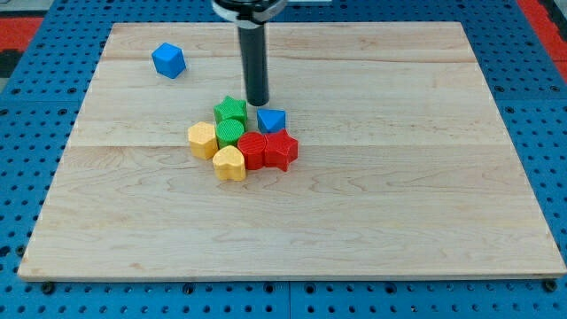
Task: Push the red star below the green circle
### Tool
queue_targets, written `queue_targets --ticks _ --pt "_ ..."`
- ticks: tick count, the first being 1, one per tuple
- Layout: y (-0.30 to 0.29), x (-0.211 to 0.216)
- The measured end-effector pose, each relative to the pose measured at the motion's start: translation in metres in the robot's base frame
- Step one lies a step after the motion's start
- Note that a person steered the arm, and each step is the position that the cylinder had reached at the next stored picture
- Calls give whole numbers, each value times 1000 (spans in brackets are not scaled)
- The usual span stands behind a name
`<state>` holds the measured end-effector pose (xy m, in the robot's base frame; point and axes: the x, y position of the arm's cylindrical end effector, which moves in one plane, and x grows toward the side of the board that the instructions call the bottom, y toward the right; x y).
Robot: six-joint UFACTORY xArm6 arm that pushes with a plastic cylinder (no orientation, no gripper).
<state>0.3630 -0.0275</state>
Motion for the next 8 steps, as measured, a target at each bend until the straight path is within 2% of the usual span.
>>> queue_targets --ticks 1,2,3,4,6,7,8 --pt "3 -20" --pt "19 -19" --pt "92 19" --pt "87 60" --pt "40 83" --pt "54 98" --pt "30 116"
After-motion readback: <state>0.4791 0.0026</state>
